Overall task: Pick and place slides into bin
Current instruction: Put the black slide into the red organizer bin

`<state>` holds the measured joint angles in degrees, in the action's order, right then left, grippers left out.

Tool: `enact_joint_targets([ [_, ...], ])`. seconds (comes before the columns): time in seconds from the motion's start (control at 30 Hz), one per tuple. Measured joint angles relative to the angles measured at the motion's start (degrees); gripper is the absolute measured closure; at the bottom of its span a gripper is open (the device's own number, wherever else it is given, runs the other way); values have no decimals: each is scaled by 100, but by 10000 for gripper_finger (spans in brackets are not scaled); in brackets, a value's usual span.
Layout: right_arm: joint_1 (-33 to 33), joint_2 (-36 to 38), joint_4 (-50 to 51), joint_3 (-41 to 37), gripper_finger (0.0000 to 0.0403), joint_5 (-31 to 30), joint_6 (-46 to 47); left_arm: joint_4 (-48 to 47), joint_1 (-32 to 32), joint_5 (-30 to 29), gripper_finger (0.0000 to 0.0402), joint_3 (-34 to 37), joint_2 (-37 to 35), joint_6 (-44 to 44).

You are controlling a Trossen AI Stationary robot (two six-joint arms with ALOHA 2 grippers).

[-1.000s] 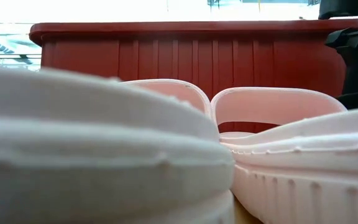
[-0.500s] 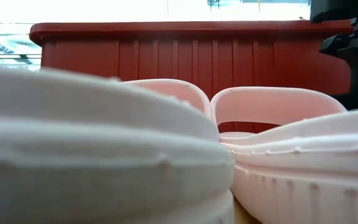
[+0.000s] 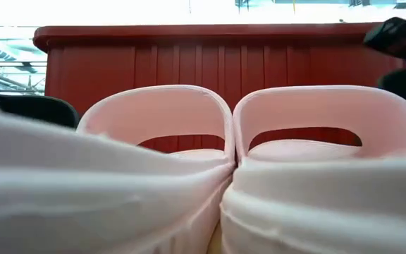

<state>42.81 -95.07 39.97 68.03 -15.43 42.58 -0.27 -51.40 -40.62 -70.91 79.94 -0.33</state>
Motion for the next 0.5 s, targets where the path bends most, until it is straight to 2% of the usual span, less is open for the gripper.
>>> enact_joint_targets([
  [0.17, 2, 307, -740, 0, 402, 60, -699, 49, 0, -10, 153, 0, -1, 150],
  [0.5, -69, 712, -2734, 15, 402, 64, -3100, 83, 4, -345, 153, 0, -21, 794],
])
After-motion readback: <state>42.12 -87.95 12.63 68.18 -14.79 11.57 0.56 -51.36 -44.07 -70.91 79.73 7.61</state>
